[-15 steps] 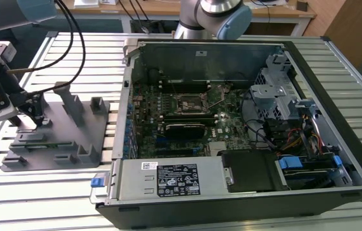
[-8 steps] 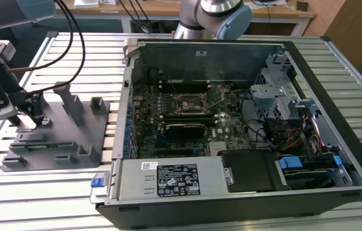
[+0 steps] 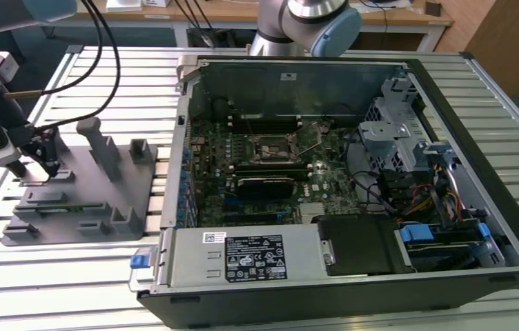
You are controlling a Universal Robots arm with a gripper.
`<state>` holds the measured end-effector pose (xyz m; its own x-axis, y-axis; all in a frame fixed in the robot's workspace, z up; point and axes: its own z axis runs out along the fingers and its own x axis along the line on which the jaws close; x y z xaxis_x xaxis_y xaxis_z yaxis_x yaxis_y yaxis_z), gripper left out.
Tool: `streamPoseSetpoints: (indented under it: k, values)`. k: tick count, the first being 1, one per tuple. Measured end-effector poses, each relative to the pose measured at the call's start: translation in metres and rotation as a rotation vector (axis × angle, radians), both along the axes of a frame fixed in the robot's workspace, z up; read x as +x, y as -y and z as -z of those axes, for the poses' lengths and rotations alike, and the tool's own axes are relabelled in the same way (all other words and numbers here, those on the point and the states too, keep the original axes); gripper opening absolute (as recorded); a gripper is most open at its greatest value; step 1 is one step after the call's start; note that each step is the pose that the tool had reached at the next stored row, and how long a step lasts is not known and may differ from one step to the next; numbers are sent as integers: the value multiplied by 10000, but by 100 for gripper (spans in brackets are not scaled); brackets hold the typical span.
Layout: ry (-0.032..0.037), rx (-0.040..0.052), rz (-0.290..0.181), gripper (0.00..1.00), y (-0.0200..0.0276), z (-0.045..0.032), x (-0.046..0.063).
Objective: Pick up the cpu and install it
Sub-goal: 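Pick up the cpu and move it towards the insertion slot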
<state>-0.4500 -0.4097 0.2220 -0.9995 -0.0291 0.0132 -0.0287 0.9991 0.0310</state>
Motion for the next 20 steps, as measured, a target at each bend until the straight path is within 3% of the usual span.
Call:
streamPoseSetpoints:
  k: [20]
  values:
    - [1, 22, 0, 53, 0, -192, -1]
